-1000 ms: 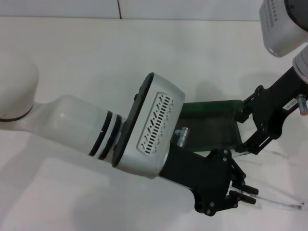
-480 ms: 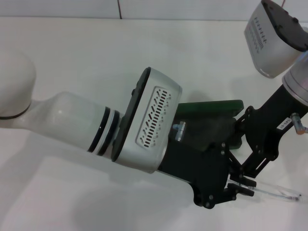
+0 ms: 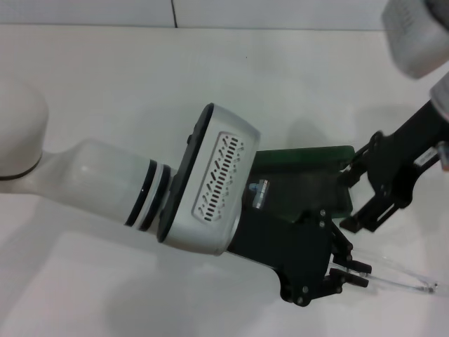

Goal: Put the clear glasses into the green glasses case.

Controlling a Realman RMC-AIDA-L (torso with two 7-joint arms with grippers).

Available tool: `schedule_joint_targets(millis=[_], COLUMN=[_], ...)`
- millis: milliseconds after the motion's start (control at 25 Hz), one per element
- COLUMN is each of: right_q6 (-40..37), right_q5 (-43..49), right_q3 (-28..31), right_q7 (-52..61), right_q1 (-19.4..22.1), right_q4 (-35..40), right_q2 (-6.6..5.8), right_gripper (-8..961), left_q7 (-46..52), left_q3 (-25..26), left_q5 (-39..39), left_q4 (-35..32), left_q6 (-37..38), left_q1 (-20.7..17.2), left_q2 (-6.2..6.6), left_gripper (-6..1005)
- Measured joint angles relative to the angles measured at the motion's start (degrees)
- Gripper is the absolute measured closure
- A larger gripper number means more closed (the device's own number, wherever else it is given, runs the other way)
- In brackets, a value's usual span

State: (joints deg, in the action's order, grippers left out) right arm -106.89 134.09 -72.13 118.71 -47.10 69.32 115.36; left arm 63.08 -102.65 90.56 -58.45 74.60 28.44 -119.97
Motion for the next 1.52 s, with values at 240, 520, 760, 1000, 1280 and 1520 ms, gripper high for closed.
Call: schedule_joint_targets(millis=[240, 520, 760, 1000, 1280, 1520], right_q6=[-1.2, -7.3, -8.7, -8.5, -8.0, -8.3], right_q5=[-0.7, -4.7, -12.1, -12.1, -10.8, -10.9], right_q3=[8.8, 23.4, 25.6, 24.6, 24.1, 23.9], right_q7=[-2.2, -8.7, -12.6, -13.5, -13.6, -13.6], right_q1=[2.6, 6.4, 9.2, 5.4, 2.5, 1.8], right_q4=[-0.5, -7.6, -17.5, -26.9, -33.4, -35.8], right_q2=[-0.04, -0.9, -4.87, -7.68, -8.73, -7.38], right_gripper=[112, 113, 131, 146, 159, 174], left_q7=[-3.9, -9.8, -11.9, -11.1, -10.7, -10.8], left_q3=[0.0, 0.3, 0.9, 2.4, 3.1, 3.2], left_q5=[-2.7, -3.8, -3.9, -3.9, -4.0, -4.3], left_q4=[0.1, 0.2, 0.7, 1.9, 2.1, 2.3], left_q6=[1.3, 2.7, 2.8, 5.3, 8.1, 8.3], left_q1=[-1.4, -3.3, -3.7, -1.7, -0.5, -0.4], left_q2=[0.12, 0.11, 0.09, 0.13, 0.17, 0.18], left_gripper=[943, 943, 944, 944, 944, 943])
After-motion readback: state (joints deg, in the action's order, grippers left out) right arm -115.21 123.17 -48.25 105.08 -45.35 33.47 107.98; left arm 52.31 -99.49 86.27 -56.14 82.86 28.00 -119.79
